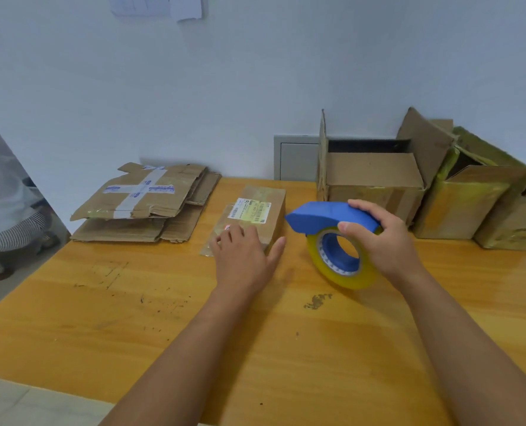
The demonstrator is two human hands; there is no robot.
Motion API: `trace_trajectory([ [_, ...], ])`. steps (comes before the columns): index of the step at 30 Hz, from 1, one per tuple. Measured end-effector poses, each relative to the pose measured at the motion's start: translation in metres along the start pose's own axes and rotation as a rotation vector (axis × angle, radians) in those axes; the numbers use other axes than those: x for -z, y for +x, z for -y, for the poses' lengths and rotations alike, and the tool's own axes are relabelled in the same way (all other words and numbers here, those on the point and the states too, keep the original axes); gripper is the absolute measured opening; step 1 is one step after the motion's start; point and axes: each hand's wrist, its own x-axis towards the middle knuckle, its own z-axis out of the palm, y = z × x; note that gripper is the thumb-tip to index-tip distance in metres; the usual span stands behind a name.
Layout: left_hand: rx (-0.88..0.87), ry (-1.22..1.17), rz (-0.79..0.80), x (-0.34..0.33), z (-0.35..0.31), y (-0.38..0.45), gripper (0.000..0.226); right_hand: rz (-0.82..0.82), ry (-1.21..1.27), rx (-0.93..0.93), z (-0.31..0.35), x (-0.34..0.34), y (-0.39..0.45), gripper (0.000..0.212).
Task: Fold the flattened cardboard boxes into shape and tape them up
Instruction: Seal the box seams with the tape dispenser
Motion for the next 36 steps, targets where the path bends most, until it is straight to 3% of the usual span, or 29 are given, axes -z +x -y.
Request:
trace_trajectory([
  [4, -0.012, 0.055, -0.107, -0.009, -0.008, -0.006, 0.036, -0.116, 0.068, 0.002, 0.003, -0.029, 0.012, 0.057],
  [14, -0.03, 0.012, -0.187, -0.016, -0.005, -0.001, 0.043, -0.313, 0.022, 0.027, -0.012, -0.087, 0.006, 0.067],
  [21, -0.104, -0.111, -0.168, -0.018, 0.014, 0.002, 0.028, -0.318, 0.008, 0.04, -0.019, -0.088, 0.006, 0.07],
  [31, -0.156, -0.037, -0.235, -0.023, 0.005, 0.009, 0.022, -0.308, 0.017, 0.054, -0.017, -0.086, 0.002, 0.073],
  [36, -0.141, -0.068, -0.185, -0.017, 0.003, 0.012, 0.019, -0.306, 0.009, 0.05, -0.019, -0.084, 0.002, 0.066],
])
